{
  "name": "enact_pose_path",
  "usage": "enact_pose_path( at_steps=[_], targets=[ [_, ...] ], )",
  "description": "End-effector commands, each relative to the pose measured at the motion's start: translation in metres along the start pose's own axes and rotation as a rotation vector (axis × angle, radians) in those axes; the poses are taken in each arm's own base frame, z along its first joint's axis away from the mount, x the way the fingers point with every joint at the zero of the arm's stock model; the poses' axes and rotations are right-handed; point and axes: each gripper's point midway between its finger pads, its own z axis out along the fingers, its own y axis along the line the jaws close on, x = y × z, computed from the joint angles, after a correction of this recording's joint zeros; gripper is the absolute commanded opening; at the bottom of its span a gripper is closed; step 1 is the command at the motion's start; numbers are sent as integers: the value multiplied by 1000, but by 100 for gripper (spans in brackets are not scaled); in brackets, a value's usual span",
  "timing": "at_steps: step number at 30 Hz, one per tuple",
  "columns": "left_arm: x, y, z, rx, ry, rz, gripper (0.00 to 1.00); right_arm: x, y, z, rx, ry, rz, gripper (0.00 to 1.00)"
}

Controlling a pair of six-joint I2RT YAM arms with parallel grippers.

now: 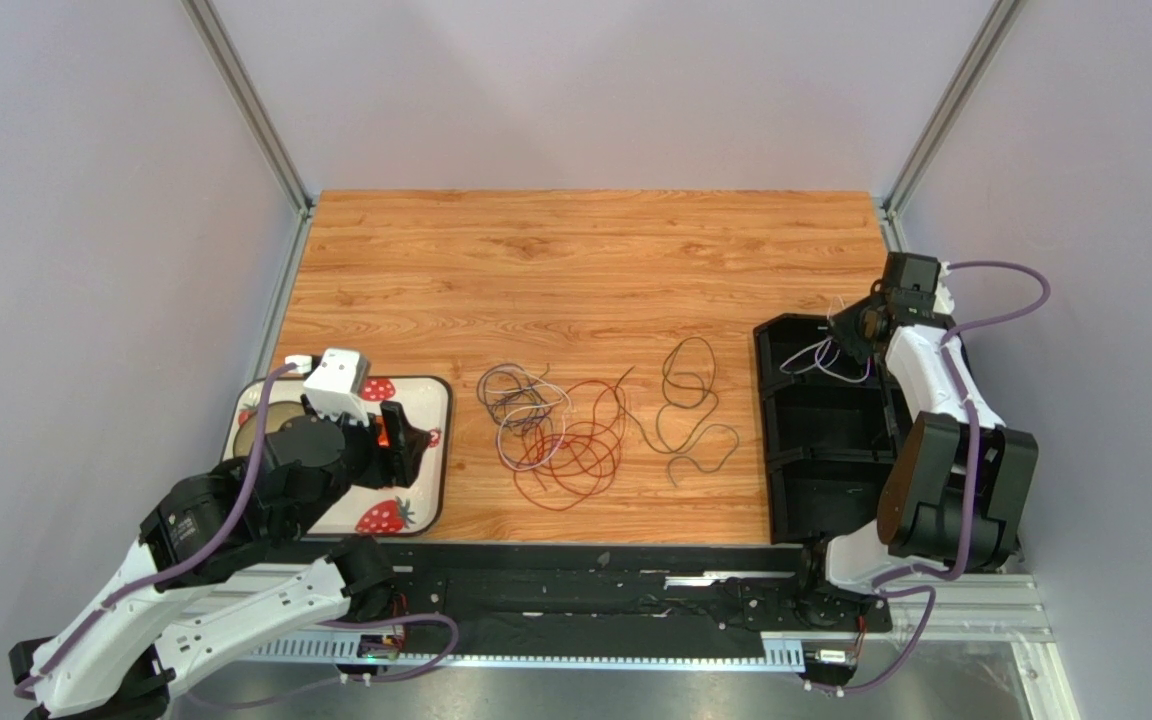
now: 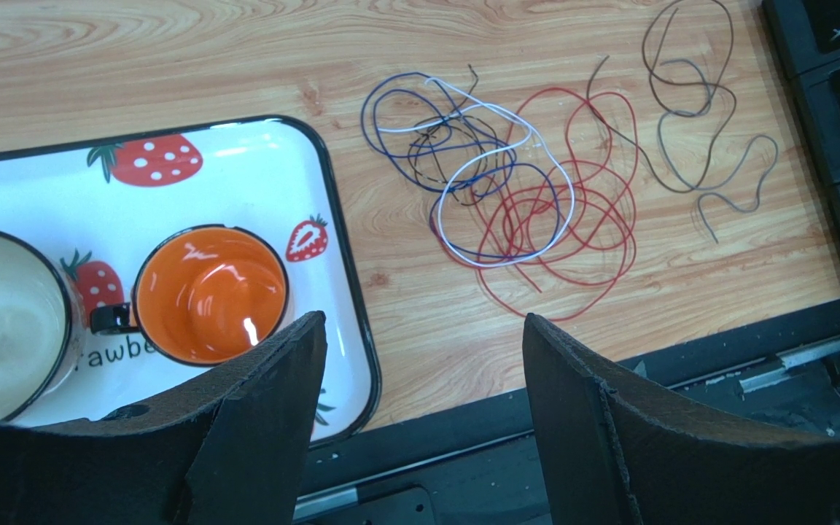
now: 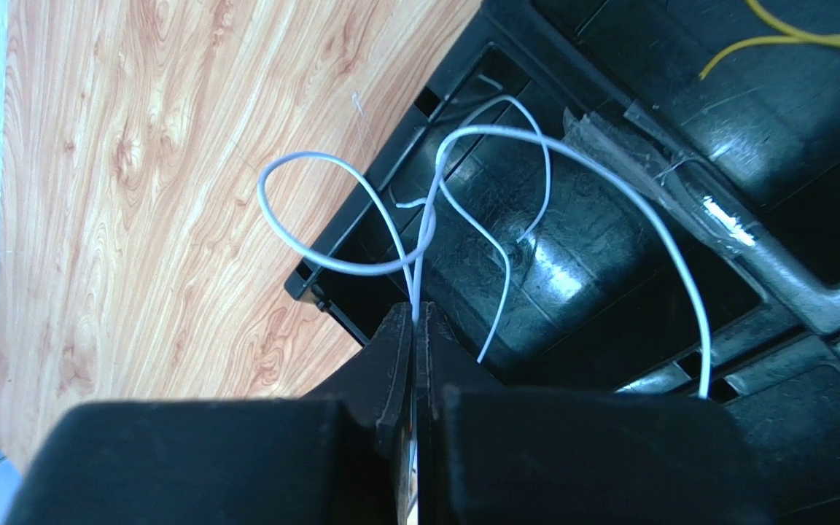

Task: Untangle the cables

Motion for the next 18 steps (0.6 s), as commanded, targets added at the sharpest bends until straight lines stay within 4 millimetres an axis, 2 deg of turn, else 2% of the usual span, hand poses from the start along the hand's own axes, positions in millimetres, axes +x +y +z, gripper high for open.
enact_pose_path(
  at_steps=[1, 4, 7, 10, 12, 17, 18],
  targets=[
    [-4, 1, 0, -8, -19, -16, 75, -3, 0, 7, -22, -28, 49, 0],
    [-3, 1, 0, -7, -18, -16, 75, -7, -16, 11, 40, -66, 38, 0],
    [-3, 0, 1, -6, -16, -14, 75, -14, -21, 17, 65, -112, 51, 0],
    [-3, 0, 1, -5, -15, -12, 75, -17, -20, 27, 64, -127, 55, 0],
    [-3, 0, 1, -6, -16, -12, 75, -24, -13, 30, 47, -137, 39, 0],
    [-3, 1, 1, -9, -17, -13, 75, -25, -9, 46, 51, -109, 15, 0],
    [-3, 1, 0, -9, -18, -14, 75, -29, -2, 46, 39, -110, 5, 0]
  ],
)
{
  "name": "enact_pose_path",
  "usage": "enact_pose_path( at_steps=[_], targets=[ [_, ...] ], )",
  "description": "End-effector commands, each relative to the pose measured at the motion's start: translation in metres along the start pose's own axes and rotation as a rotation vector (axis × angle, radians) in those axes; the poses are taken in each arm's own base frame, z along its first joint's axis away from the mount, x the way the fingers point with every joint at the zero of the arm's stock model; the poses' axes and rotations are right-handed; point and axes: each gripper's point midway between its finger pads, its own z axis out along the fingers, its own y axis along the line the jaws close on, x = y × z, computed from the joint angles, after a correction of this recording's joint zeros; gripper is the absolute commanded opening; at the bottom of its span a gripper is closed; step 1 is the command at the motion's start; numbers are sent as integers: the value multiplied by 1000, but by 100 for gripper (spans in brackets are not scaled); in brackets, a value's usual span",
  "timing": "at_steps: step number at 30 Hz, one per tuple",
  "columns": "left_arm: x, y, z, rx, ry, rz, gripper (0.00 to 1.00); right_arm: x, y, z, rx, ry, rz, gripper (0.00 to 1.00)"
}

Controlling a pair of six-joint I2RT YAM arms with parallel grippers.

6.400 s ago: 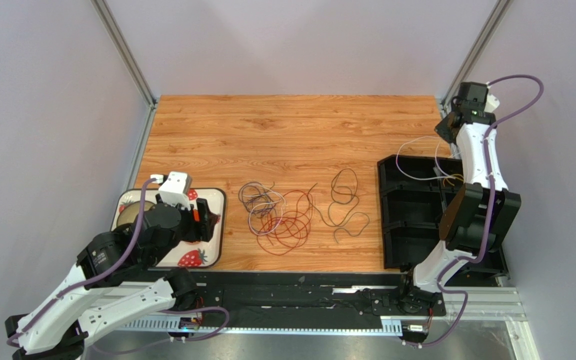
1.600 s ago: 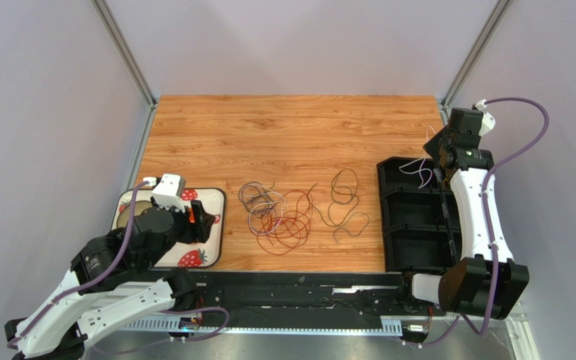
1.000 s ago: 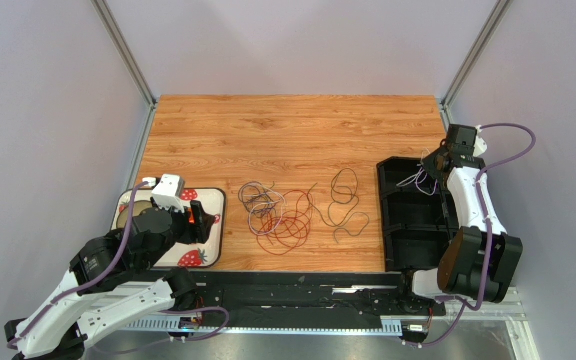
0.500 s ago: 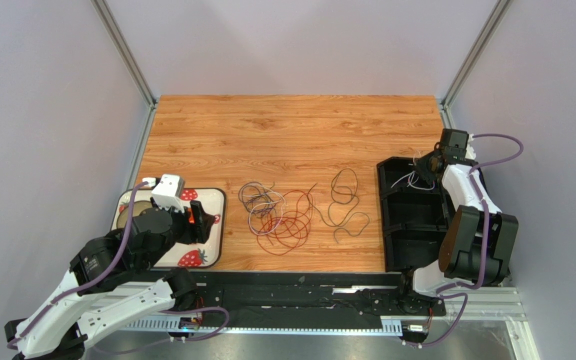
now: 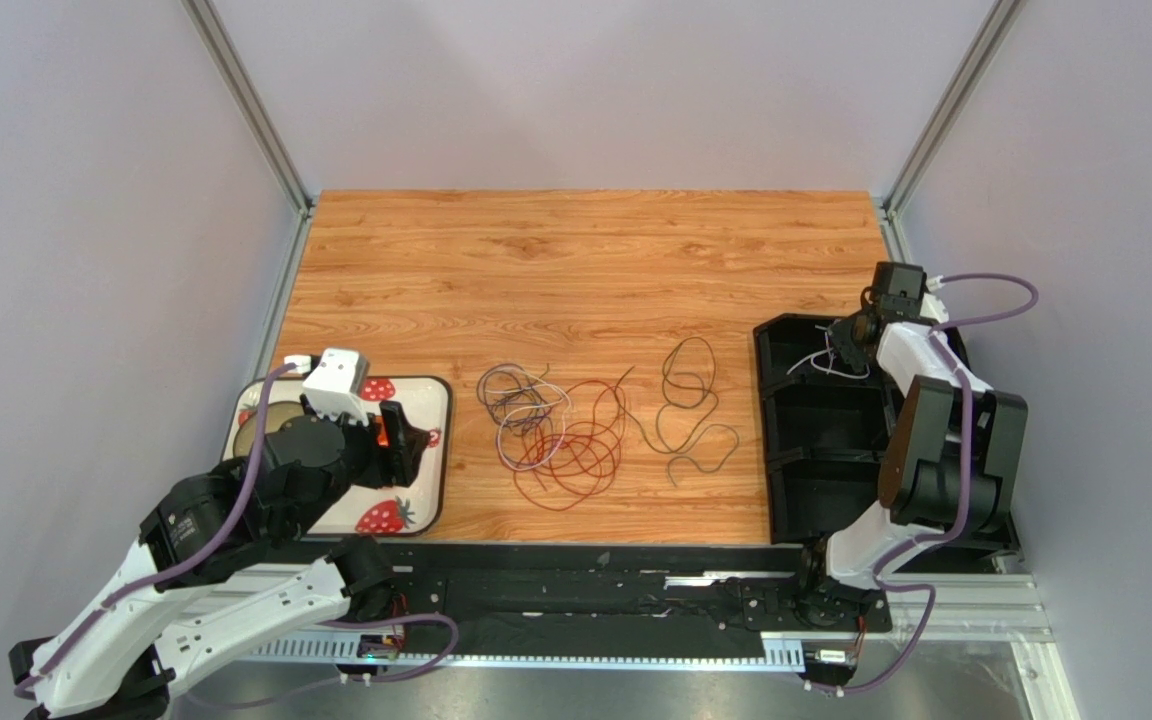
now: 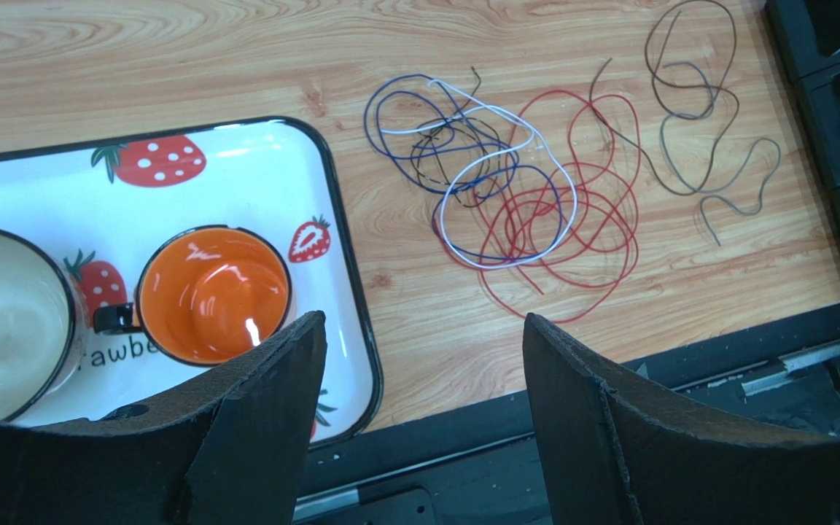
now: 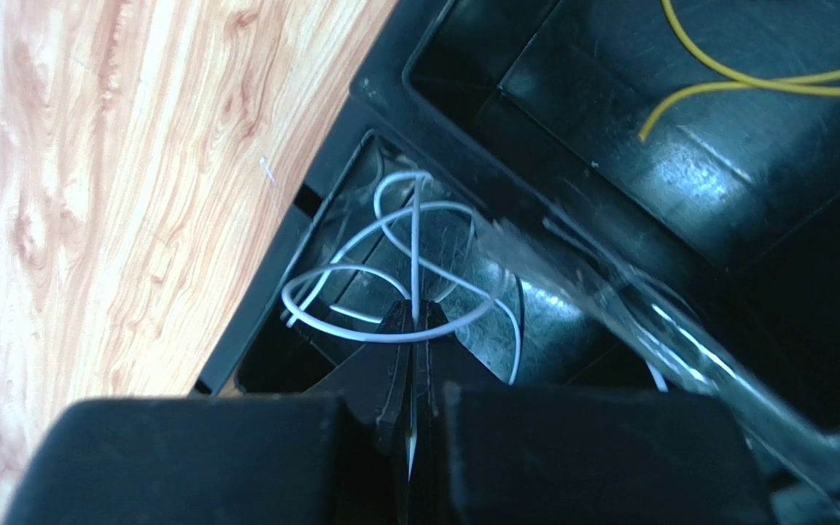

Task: Untangle the cables

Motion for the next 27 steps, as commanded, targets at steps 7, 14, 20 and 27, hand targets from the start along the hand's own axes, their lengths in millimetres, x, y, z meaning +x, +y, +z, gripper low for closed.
enact_pose_path(
  at_steps=[7, 14, 20, 27],
  targets=[
    [-3, -1, 0, 5, -18, -14, 75, -44, 44, 2, -87, -98, -29, 0],
    [-5, 0, -3, 10, -30, -21, 75, -29, 39, 31, -62, -55, 11, 0],
    [-4, 1, -4, 13, -34, -25, 75, -25, 42, 34, -61, -60, 9, 0],
    [-5, 1, -5, 15, -39, -29, 75, -23, 45, 23, -75, -62, -29, 14]
  ],
)
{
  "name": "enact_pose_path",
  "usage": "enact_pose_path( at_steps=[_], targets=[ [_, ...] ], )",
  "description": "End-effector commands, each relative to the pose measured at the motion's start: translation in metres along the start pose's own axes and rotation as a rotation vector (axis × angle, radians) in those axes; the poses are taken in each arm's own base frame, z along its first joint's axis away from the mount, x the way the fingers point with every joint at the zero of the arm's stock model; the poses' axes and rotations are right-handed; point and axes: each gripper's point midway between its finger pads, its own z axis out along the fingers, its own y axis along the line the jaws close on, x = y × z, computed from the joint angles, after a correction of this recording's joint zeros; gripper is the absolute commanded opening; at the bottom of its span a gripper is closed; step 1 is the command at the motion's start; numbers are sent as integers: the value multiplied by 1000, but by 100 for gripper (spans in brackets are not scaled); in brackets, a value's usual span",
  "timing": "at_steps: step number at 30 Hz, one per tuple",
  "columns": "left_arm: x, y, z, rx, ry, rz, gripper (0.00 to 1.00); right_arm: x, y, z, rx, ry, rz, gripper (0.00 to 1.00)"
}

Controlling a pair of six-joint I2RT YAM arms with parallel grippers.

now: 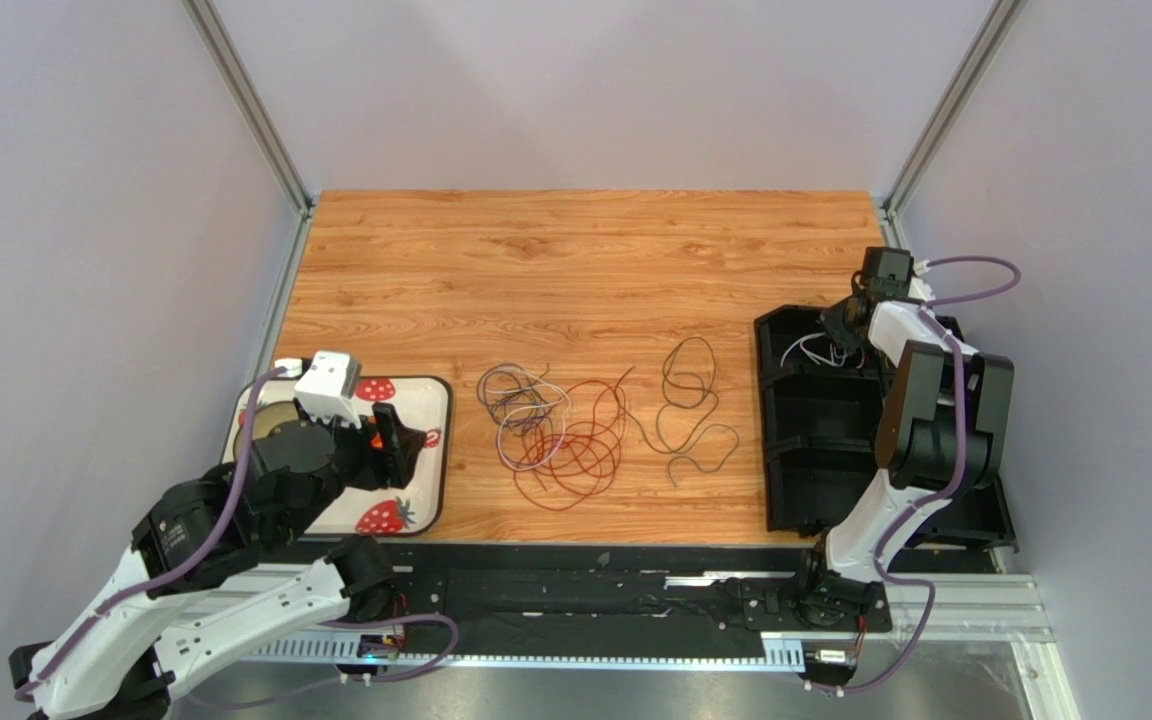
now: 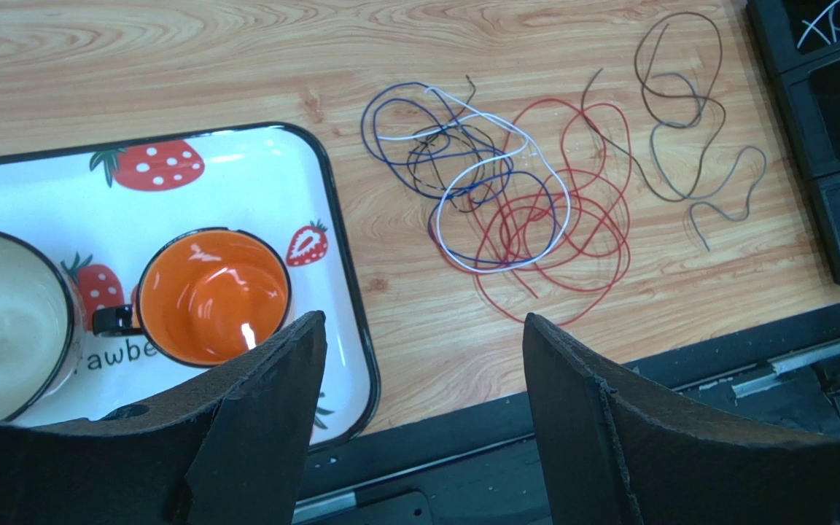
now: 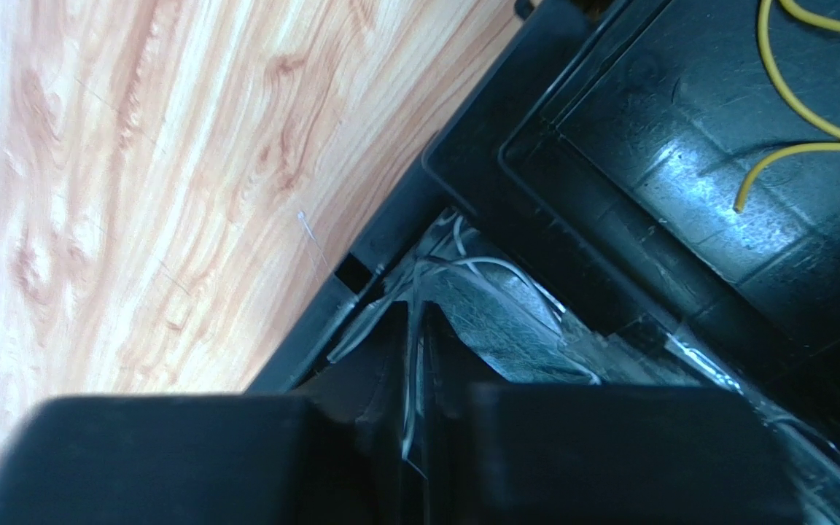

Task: Untangle the cables

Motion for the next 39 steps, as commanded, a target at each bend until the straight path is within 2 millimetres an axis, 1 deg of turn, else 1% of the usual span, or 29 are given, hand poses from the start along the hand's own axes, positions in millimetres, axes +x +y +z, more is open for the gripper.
enact_pose_path(
  at_steps=[1, 3, 4, 6, 8, 10, 12, 14, 15, 16, 19, 20, 21, 22, 23, 24, 25, 26, 28, 29, 31, 32, 33, 34, 35, 36, 37, 38, 39],
  targets=[
    [-3, -1, 0, 4, -17, -15, 75, -20, 20, -18, -64, -77, -10, 18],
    [-3, -1, 0, 6, -18, -14, 75, -28, 28, -31, -75, -105, -20, 25],
    [-3, -1, -1, 8, -18, -15, 75, -28, 26, -36, -59, -107, -27, 28],
    [-3, -1, 0, 7, -17, -13, 75, -35, 28, -48, -57, -136, -38, 30],
    [-3, -1, -1, 8, -19, -16, 75, -38, 28, -56, -47, -143, -48, 33],
    [-4, 0, -2, 12, -25, -20, 75, -38, 26, -61, -32, -134, -58, 35],
    [-4, 0, -2, 11, -27, -21, 75, -35, 20, -64, -11, -124, -74, 37],
    [-4, 0, -3, 14, -29, -23, 75, -35, 19, -68, -12, -123, -83, 38],
    [-4, 0, -3, 16, -29, -23, 75, -38, 21, -75, -23, -133, -81, 38],
    [-4, 0, -3, 15, -31, -24, 75, -36, 19, -77, -21, -132, -85, 38],
    [-4, -1, -3, 19, -28, -22, 75, -43, 25, -98, -60, -165, -89, 39],
    [-3, -1, -2, 18, -26, -19, 75, -43, 31, -104, -82, -168, -102, 39],
    [-3, -1, -2, 20, -25, -16, 75, -42, 32, -110, -89, -167, -126, 39],
    [-4, -3, -2, 23, -23, -16, 75, -44, 37, -119, -110, -175, -141, 39],
    [-3, -3, -1, 25, -20, -12, 75, -40, 46, -126, -136, -168, -165, 39],
    [-4, -4, -2, 28, -20, -10, 75, -35, 46, -131, -131, -158, -206, 38],
    [-3, -5, 0, 28, -17, -8, 75, -32, 50, -139, -147, -163, -227, 39],
    [-3, -5, 0, 29, -15, -3, 75, -24, 56, -144, -165, -155, -264, 40],
    [-2, -8, 3, 34, -3, 7, 76, -14, 55, -152, -172, -137, -315, 42],
    [-2, -10, 4, 37, 1, 14, 76, -8, 59, -161, -208, -123, -330, 43],
    [1, -15, 11, 32, 37, 34, 76, 6, 54, -163, -228, -85, -353, 44],
    [1, -19, 12, 36, 47, 39, 76, 14, 59, -172, -275, -67, -364, 45],
    [2, -24, 15, 47, 64, 44, 76, 20, 57, -174, -283, -55, -377, 46],
    [4, -30, 22, 42, 93, 58, 76, 28, 53, -173, -290, -37, -388, 46],
    [4, -33, 25, 40, 104, 45, 76, 41, 56, -177, -324, 0, -413, 47],
    [6, -40, 30, 52, 121, 39, 76, 45, 55, -182, -339, 7, -419, 47],
    [7, -51, 41, 63, 132, 31, 75, 54, 51, -182, -344, 31, -426, 47],
    [10, -58, 47, 79, 147, 23, 75, 61, 53, -185, -371, 55, -436, 47],
    [13, -68, 52, 107, 171, 21, 75, 64, 51, -187, -378, 66, -437, 47]
  ],
)
